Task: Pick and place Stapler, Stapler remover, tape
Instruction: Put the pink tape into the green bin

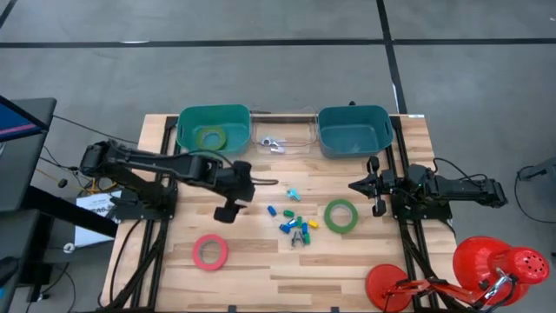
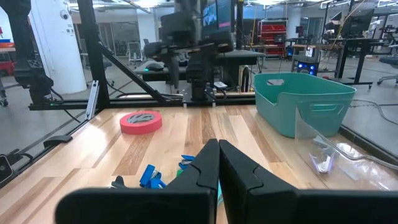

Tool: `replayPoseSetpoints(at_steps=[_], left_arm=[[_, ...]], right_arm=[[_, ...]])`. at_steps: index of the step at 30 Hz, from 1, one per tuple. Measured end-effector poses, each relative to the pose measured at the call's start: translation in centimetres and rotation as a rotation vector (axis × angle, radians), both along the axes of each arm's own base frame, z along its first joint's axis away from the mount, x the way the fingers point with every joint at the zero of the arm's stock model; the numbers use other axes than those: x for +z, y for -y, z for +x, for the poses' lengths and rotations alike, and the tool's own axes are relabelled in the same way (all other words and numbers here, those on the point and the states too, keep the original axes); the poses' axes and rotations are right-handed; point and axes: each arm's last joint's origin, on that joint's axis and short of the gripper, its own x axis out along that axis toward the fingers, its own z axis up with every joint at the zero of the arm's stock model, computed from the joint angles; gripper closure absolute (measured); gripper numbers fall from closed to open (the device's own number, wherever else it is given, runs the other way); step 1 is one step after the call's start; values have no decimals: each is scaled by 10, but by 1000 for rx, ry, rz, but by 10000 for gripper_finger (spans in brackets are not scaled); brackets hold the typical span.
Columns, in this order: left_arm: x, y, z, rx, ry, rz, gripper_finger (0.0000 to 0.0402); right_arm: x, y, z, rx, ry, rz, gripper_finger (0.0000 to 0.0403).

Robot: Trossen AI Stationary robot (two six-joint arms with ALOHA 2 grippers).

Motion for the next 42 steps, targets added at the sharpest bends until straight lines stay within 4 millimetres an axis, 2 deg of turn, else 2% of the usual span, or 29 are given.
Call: replayPoseSetpoints(at_steps=[10, 22, 33, 42], left_arm=[[0, 45, -9, 141, -13, -173, 133], [-3, 74, -20, 459, -93, -444, 133], [-42, 79, -40, 903, -379, -668, 133], [-59, 76, -47, 1120, -439, -698, 133]], right_arm=[[0, 0, 0, 0, 0, 0, 403], [0, 0, 0, 0, 0, 0, 403], [0, 0, 0, 0, 0, 0, 403], [0, 0, 0, 0, 0, 0, 403]])
